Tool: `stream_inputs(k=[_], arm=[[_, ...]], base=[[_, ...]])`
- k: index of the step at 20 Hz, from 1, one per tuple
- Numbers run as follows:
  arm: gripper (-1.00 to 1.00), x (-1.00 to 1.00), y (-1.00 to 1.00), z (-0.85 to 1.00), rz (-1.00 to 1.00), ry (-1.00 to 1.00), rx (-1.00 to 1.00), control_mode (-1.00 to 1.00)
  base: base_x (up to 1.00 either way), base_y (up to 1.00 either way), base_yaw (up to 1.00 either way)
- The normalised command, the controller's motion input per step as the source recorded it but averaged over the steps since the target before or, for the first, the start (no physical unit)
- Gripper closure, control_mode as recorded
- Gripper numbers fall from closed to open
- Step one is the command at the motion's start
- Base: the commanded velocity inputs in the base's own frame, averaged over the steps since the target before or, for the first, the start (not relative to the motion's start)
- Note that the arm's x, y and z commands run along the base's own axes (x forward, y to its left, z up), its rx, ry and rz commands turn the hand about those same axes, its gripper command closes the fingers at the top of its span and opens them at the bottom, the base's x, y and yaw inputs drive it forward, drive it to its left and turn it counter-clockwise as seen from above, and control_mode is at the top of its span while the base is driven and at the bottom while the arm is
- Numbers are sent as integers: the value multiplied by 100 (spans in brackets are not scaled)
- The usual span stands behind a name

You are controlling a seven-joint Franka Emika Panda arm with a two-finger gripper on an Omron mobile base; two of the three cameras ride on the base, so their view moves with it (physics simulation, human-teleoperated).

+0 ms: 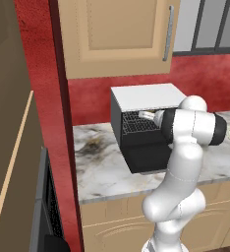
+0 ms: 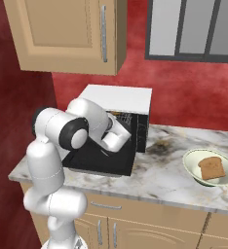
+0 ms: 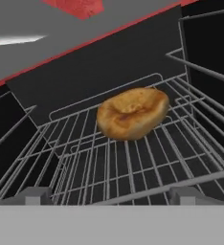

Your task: Pick up the heated bread from the toaster oven and place it in the bowl. Then move the bread bowl to the dining counter.

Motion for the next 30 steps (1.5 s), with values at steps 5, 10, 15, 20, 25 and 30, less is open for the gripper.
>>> stream_inputs(k=[5, 10, 15, 20, 25, 30], arm=[[-100, 0, -39, -20, -9, 0, 12, -100], [-100, 0, -9, -2, -3, 0, 4, -100], [-100, 5, 0, 0, 0, 0, 0, -100], [-100, 14, 0, 0, 0, 0, 0, -100], [-100, 6, 0, -3, 0, 0, 0, -100], [-100, 7, 0, 0, 0, 0, 0, -100]], base=[[0, 0, 0], [0, 0, 0], [0, 0, 0], [0, 0, 0], [0, 0, 0], [0, 0, 0]])
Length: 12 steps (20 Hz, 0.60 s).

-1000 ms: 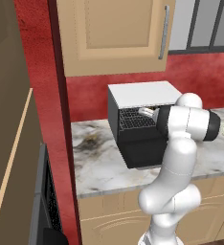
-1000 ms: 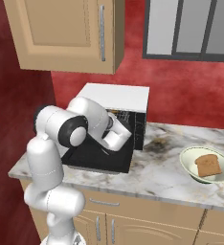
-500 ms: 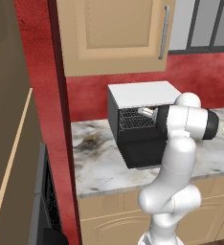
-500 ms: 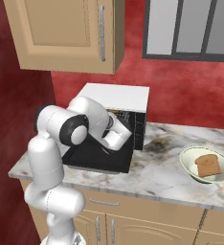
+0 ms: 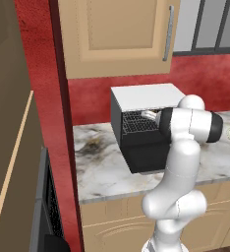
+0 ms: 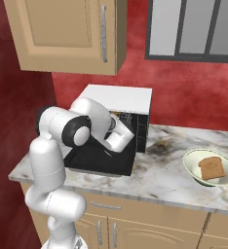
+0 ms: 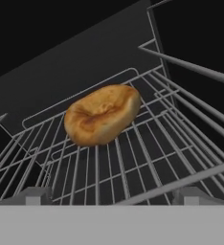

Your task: Pick up the heated bread from the toaster oven and place it in the bowl. Then move the bread bowl to the dining counter.

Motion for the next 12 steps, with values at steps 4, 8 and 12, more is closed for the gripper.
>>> stream_inputs(k=[4, 8, 12], arm=[[100, 14, 0, 0, 0, -2, 1, -100], [100, 12, 0, 0, 0, -1, 0, -100], [100, 0, 0, 0, 0, 0, 0, -100]], base=[[0, 0, 0], [0, 0, 0], [0, 0, 0]])
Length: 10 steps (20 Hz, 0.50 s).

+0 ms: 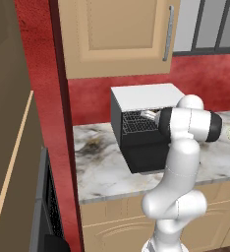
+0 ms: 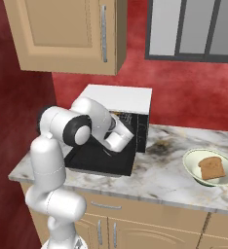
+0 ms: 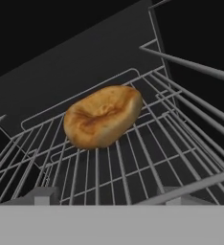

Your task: Pick up the heated bread from the toaster oven and place it in the bowl. Then move the bread bowl to the dining counter.

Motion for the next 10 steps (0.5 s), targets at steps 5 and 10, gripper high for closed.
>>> stream_inputs(k=[5, 10], arm=[[100, 0, 0, 0, 0, 0, 0, -100], [100, -12, -5, 0, 0, -4, 1, -100]], base=[[0, 0, 0], [0, 0, 0]])
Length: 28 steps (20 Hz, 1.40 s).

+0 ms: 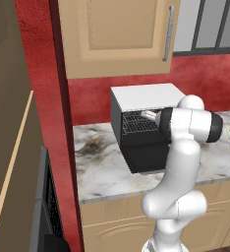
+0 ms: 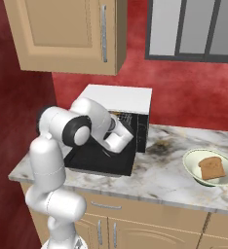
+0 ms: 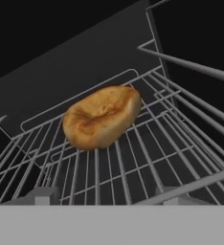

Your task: Pick up the heated bread from the toaster oven and place it in the bowl. Then move the bread bowl to the dining counter.

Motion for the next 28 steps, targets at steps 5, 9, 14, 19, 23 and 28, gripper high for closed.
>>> stream_inputs(k=[5, 9, 14, 19, 23, 28], arm=[[100, -29, -20, 0, -3, -7, 3, -100], [100, -39, -30, 0, -5, -9, 6, -100], [100, -43, -33, 0, -6, -12, 7, -100], [100, -49, -34, 0, -5, -14, 7, -100], [100, -53, -33, 0, -5, -15, 7, -100], [100, -54, -34, 0, -5, -15, 7, -100]], base=[[0, 0, 0], [0, 0, 0], [0, 0, 0], [0, 0, 0], [0, 0, 0], [0, 0, 0]])
